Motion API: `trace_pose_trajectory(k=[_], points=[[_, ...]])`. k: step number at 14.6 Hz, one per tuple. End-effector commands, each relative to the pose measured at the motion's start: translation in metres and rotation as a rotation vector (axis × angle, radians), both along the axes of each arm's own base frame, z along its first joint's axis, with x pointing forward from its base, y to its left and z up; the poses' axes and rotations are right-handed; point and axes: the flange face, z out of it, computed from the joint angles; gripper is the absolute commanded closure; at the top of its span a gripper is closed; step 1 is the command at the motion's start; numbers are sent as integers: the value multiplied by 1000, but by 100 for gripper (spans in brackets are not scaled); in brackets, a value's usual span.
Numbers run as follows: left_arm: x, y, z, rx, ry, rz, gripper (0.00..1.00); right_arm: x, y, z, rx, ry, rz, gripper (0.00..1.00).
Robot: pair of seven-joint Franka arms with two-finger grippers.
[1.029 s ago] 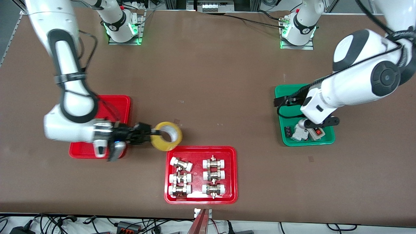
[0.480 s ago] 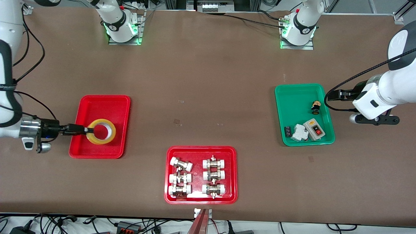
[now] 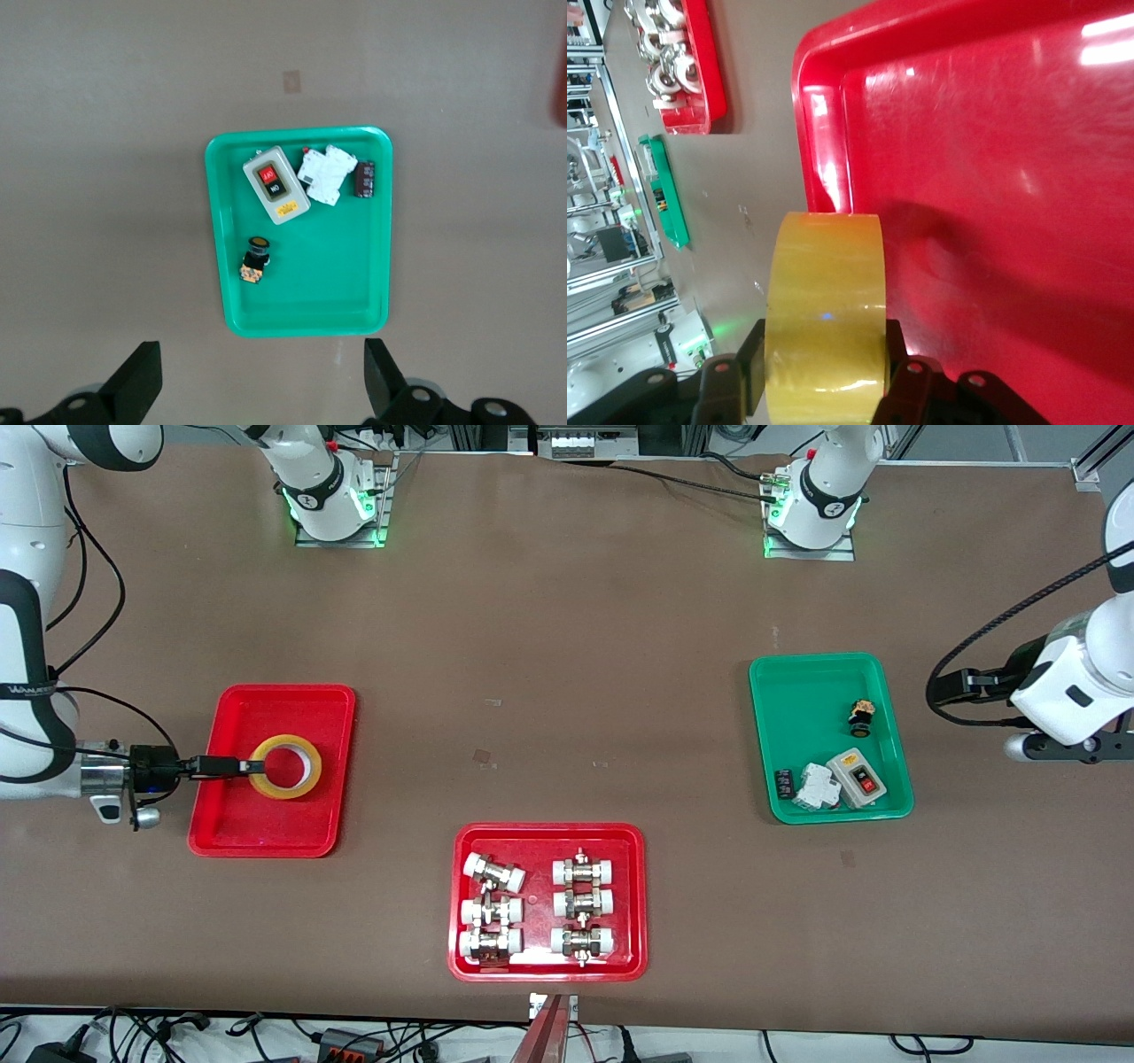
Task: Left arm passes tape to right arm into tray
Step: 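Lower the tape into the empty red tray with the right gripper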
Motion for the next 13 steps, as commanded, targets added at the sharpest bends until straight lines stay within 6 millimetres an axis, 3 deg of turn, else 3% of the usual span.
trace_pose_trajectory(k=[1,4,6,9,11,13], points=[[-20,17,-3,19,-28,45,0,1,-6,5,22,-5,-5,66],[-46,4,-8,59,-82,39,0,5,-8,4,25,-34,-18,66],[-46,3,-1,56,-96,10,0,10,-8,6,43,-58,-52,66],[-42,6,9,5,-115,30,0,4,-14,-13,65,-98,-18,64],[-42,12,10,-18,-111,41,0,4,-17,-14,64,-102,-18,0],[-42,15,10,-36,-111,-2,0,6,-17,-6,54,-104,-18,0]])
